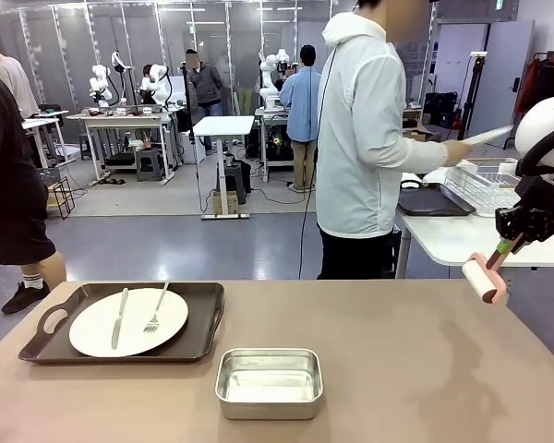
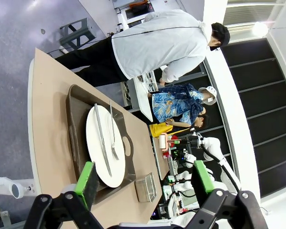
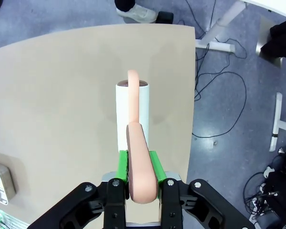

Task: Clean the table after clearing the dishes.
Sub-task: When the left (or right) Handle tray is removed, use the left hand (or right hand) to clean the left (or right) side of the table with the Lint Roller, then place the Lint Roller back on top of the Airtight Container.

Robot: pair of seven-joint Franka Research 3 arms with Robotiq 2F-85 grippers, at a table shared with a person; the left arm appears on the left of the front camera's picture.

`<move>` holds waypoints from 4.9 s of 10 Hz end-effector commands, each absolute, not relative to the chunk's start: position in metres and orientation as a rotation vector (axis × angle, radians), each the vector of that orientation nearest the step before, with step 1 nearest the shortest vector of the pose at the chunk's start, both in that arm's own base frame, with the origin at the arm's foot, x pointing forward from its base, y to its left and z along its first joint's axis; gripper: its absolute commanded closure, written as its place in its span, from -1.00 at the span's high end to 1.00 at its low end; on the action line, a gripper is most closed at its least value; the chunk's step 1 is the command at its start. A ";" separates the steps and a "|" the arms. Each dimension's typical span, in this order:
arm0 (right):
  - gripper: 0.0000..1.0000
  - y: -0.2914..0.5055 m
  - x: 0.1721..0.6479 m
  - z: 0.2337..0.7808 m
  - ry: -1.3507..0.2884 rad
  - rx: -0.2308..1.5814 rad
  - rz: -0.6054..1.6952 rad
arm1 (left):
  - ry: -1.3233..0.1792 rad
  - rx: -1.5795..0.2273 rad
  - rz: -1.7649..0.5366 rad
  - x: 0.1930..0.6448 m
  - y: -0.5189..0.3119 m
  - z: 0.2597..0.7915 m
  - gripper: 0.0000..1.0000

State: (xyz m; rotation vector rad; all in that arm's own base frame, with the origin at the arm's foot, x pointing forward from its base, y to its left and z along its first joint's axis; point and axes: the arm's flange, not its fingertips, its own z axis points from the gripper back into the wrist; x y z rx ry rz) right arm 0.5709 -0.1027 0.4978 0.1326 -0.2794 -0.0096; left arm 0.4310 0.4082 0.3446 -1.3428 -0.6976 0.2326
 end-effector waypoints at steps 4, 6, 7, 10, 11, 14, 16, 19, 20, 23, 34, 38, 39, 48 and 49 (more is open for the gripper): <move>-0.57 -0.106 0.574 0.497 -0.281 0.132 -0.013 | -0.690 -1.347 0.223 0.426 0.409 0.347 1.00; -0.57 -0.106 0.574 0.497 -0.281 0.132 -0.013 | -0.690 -1.347 0.223 0.426 0.409 0.347 1.00; -0.57 -0.106 0.574 0.497 -0.281 0.132 -0.013 | -0.690 -1.347 0.223 0.426 0.409 0.347 1.00; -0.57 -0.106 0.574 0.497 -0.281 0.132 -0.013 | -0.690 -1.347 0.223 0.426 0.409 0.347 1.00; -0.57 -0.106 0.574 0.497 -0.281 0.132 -0.013 | -0.690 -1.347 0.223 0.426 0.409 0.347 1.00; -0.57 -0.106 0.574 0.497 -0.281 0.132 -0.013 | -0.690 -1.347 0.223 0.426 0.409 0.347 1.00; -0.57 -0.078 0.573 0.515 -0.373 0.076 0.149 | -0.690 -1.347 0.223 0.426 0.409 0.347 1.00; -0.57 0.039 0.543 0.579 -0.556 0.002 0.602 | -0.690 -1.347 0.223 0.426 0.409 0.347 1.00; -0.57 0.080 0.523 0.583 -0.562 -0.012 0.733 | -0.690 -1.347 0.223 0.426 0.409 0.347 1.00; -0.57 0.198 0.456 0.568 -0.518 0.016 1.076 | -0.690 -1.347 0.223 0.426 0.409 0.347 1.00; -0.57 0.277 0.413 0.545 -0.430 0.021 1.227 | -0.690 -1.347 0.223 0.426 0.409 0.347 1.00; -0.57 0.321 0.387 0.525 -0.322 0.116 1.542 | -0.690 -1.347 0.223 0.426 0.409 0.347 1.00; -0.57 0.334 0.382 0.517 -0.302 0.131 1.566 | -0.690 -1.347 0.223 0.426 0.409 0.347 1.00; -0.57 0.401 0.420 0.465 -0.101 0.115 1.633 | -0.690 -1.347 0.223 0.426 0.409 0.347 1.00; -0.57 0.403 0.426 0.462 -0.073 0.112 1.627 | -0.690 -1.347 0.223 0.426 0.409 0.347 1.00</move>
